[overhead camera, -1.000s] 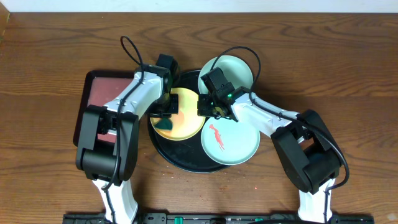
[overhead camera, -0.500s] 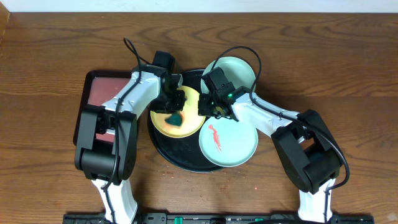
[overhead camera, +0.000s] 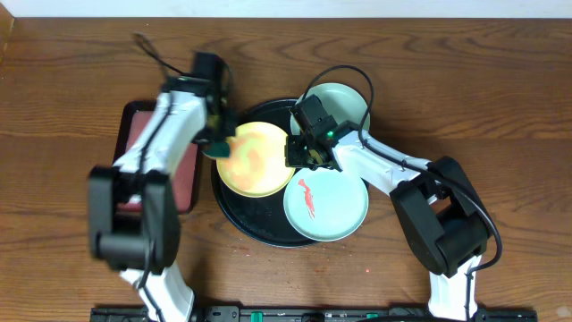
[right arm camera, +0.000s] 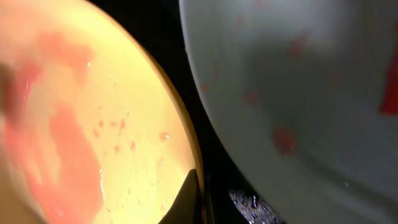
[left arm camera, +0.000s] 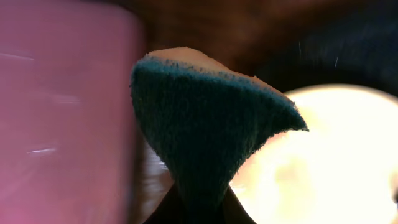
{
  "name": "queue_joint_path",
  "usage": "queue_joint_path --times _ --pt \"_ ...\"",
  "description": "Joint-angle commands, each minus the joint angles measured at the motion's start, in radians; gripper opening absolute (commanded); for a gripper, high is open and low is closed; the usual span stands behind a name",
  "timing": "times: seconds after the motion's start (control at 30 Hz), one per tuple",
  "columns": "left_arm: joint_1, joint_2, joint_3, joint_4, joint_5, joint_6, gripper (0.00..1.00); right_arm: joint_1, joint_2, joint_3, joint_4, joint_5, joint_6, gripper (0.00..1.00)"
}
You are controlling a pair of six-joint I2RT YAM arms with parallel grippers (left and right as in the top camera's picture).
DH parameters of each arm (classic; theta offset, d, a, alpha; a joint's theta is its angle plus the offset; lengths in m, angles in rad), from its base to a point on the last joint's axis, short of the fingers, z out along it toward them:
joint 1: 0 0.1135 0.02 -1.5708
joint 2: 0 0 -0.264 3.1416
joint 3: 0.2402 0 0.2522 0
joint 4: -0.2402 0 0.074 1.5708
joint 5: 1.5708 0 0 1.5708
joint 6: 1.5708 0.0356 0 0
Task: Clean dirty plates on tray and stack at the side
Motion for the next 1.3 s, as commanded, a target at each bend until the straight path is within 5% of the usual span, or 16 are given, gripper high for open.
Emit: queue_joint_path --times 0.0,0.4,0.63,1.27 --pt "0.063 -0.145 0.045 -0.032 -0.045 -0.021 0.07 -0.006 0.016 0.055 -0.045 -0.013 -0.089 0.01" --pt "0.257 -0.262 0.039 -0.116 -0.045 -0.02 0.07 0.058 0.015 0.365 -0.345 0.218 -0.296 0.01" --pt "0.289 -0.259 -0.003 -0.123 -0.045 -0.02 0.07 0.13 0.015 0.511 -0.506 0.546 -0.39 0.01" --pt "0.289 -0.237 -0.021 -0.124 -0.045 -0.02 0.08 0.401 0.015 0.58 -0.59 1.336 -0.392 0.01"
